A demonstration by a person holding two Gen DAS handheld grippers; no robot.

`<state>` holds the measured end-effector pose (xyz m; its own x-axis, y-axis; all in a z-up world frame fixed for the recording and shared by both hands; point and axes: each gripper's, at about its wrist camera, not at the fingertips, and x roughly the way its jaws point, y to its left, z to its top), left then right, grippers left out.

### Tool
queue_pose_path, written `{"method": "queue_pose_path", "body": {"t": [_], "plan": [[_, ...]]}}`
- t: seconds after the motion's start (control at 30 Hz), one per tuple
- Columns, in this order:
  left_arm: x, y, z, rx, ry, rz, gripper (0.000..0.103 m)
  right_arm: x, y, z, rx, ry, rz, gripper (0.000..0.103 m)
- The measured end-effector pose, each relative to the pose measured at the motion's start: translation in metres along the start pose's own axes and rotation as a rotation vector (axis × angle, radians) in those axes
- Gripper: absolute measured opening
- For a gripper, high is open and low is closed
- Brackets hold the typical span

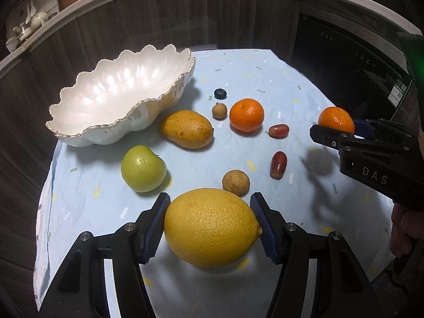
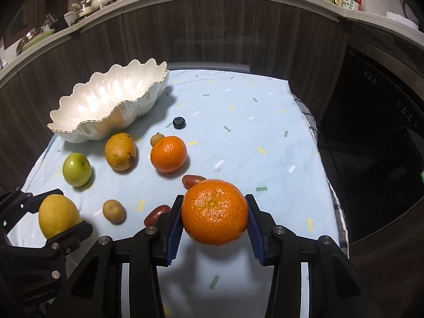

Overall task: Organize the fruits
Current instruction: 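Carry the lemon and orange over the white bowl and release both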

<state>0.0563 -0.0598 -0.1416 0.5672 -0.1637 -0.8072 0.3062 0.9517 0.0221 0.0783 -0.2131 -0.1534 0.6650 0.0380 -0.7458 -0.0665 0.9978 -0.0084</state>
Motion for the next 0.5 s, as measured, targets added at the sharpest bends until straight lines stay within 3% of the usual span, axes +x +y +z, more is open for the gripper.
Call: {"method": "queue_pose_path", "body": {"t": [0.5], "plan": [[-0.024,0.01,0.013,-0.015,-0.07,0.02,0.061,-0.02,0.01,0.015,-0.013,-0.037,0.015,0.044]]}}
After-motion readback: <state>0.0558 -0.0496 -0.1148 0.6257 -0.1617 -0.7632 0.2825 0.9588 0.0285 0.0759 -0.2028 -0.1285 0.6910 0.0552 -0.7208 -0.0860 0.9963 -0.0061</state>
